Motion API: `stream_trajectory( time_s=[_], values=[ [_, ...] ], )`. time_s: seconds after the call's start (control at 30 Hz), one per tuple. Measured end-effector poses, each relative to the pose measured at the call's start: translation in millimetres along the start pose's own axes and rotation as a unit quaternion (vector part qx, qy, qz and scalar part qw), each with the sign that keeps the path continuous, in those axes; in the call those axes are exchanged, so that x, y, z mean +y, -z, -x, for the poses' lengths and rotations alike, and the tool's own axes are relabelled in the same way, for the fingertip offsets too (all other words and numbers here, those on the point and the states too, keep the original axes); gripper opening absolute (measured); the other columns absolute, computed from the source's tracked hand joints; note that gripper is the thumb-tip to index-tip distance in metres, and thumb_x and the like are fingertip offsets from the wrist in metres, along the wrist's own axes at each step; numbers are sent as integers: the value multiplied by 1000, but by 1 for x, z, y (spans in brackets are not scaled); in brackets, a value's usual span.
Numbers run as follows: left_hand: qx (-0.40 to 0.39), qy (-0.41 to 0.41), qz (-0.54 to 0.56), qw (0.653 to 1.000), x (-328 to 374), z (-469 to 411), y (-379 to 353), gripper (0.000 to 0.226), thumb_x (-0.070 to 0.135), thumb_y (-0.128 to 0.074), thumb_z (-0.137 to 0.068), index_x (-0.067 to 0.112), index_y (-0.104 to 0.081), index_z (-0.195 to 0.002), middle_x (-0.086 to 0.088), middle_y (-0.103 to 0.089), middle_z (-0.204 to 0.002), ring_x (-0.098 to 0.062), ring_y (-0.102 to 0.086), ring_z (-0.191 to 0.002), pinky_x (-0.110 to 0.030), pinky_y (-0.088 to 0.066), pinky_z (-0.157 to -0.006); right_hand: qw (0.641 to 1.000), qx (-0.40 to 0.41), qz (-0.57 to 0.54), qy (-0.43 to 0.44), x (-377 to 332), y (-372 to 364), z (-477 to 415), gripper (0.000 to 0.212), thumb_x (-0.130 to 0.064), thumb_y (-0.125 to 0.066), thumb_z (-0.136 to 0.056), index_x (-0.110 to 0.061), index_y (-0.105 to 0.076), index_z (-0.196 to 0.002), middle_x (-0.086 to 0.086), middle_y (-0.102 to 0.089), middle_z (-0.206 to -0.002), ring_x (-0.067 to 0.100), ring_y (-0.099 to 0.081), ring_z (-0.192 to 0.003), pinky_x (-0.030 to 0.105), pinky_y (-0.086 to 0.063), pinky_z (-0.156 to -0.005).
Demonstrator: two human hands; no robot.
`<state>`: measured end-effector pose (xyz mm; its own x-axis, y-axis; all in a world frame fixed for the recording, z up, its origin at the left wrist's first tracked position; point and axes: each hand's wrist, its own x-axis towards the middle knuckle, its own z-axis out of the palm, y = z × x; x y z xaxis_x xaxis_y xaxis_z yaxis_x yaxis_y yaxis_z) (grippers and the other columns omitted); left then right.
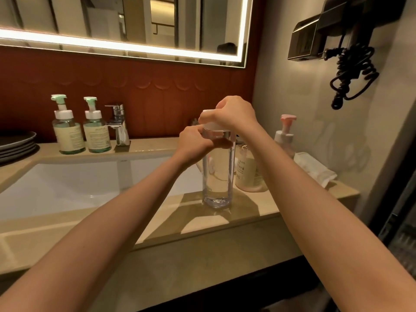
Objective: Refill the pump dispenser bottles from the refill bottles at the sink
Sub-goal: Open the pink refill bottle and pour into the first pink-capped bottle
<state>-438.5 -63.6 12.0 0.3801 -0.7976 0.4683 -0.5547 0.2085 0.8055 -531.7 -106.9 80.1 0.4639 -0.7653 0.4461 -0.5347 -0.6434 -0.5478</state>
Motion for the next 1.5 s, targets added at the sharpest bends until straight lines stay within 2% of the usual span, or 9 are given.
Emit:
stream_trajectory(
  time_s=[0.23,0.47,0.57,0.67,0.83,1.0,1.1,1.27,1.5],
  values=[
    [-39,-22,3,999,1,0,6,34,21,-80,-67,11,-69,-97,-4,-70,-96,-19,-64,-95,-35,-51,-85,999,41,-18,14,3,2,13,31,-39,-67,-76,-15,-69,-96,-4,-57,-81,10,-53,-78,28,-51,-76],
    [-61,-37,23,997,-2,-1,9,26,19,-80,-62,20,-68,-85,-5,-69,-94,-20,-63,-96,-36,-49,-87,998,56,-30,25,3,0,18,31,-38,-67,-75,-15,-70,-96,-4,-60,-86,13,-55,-87,28,-50,-78],
    [-80,-46,36,995,-3,0,14,33,30,-76,-48,23,-68,-80,8,-70,-84,-6,-64,-87,-27,-49,-81,994,25,-95,42,5,0,18,42,-34,-70,-76,-12,-66,-112,0,-62,-105,14,-55,-98,29,-52,-85],
    [-91,-59,64,992,-6,4,19,42,35,-73,-45,20,-69,-83,10,-71,-83,-2,-64,-85,-21,-47,-78,977,-49,-201,57,11,0,14,69,-29,-74,-75,-17,-47,-137,4,-51,-136,21,-51,-118,34,-50,-93],
    [-147,-46,48,987,-4,0,27,54,36,-72,-47,10,-68,-94,7,-69,-93,-1,-63,-89,-14,-47,-75,966,-109,-209,107,17,4,7,87,-26,-74,-77,-24,-22,-147,9,-37,-146,22,-42,-128,20,-46,-82],
    [-167,-27,55,984,-3,1,29,66,39,-67,-40,2,-66,-95,13,-71,-84,6,-63,-82,-9,-47,-69,962,-112,-222,113,24,-1,4,77,-27,-73,-78,-23,-30,-142,7,-44,-135,16,-47,-112,12,-45,-69],
    [-174,-13,62,983,-2,3,29,65,40,-66,-37,7,-65,-93,13,-71,-85,-1,-62,-88,-19,-45,-75,963,-107,-215,120,23,1,4,74,-29,-76,-75,-21,-38,-139,3,-47,-127,15,-47,-109,13,-45,-69],
    [-189,8,75,979,-1,6,31,64,39,-65,-36,16,-61,-95,5,-67,-98,-15,-57,-104,-44,-37,-98,943,-156,-270,120,28,5,8,91,-36,-68,-62,-27,-29,-144,0,-31,-149,15,-40,-122,17,-46,-80],
    [-236,33,69,969,4,10,29,77,31,-69,-55,30,-38,-125,-2,-58,-125,-19,-51,-119,-52,-34,-104,920,-123,-370,35,55,-3,19,89,-40,-67,-65,-29,-27,-144,6,-40,-140,24,-42,-126,43,-41,-100]
  ],
)
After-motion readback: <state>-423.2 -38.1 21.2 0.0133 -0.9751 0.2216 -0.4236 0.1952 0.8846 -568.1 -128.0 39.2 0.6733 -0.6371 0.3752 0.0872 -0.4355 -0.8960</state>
